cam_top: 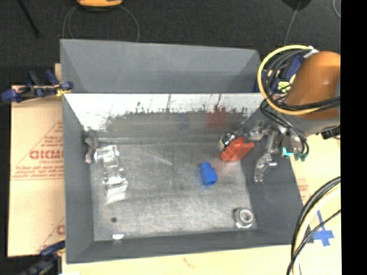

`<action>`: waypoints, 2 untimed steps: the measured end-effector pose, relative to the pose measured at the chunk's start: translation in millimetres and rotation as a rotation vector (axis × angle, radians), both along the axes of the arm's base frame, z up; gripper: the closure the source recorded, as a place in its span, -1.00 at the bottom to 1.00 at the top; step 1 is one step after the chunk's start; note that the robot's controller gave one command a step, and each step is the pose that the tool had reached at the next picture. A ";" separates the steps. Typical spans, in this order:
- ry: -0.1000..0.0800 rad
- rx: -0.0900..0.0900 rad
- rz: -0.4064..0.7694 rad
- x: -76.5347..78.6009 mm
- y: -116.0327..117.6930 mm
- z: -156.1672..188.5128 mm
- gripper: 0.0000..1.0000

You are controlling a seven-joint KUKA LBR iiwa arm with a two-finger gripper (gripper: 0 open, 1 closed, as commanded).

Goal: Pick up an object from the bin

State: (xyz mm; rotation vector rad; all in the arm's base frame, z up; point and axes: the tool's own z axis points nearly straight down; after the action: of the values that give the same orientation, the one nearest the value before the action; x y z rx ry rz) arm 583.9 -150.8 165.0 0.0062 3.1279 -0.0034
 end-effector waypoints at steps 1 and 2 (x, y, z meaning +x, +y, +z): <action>0.010 0.002 0.062 9.8 3.2 -14.8 -1.00; 0.005 -0.004 0.235 31.3 51.6 -91.5 -1.00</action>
Offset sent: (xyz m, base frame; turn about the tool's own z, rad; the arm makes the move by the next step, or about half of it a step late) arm 0.0601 0.0109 -0.0826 -0.1986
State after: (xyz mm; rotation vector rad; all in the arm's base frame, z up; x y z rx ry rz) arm 615.2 -99.2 73.5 -0.3611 3.1114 -0.0065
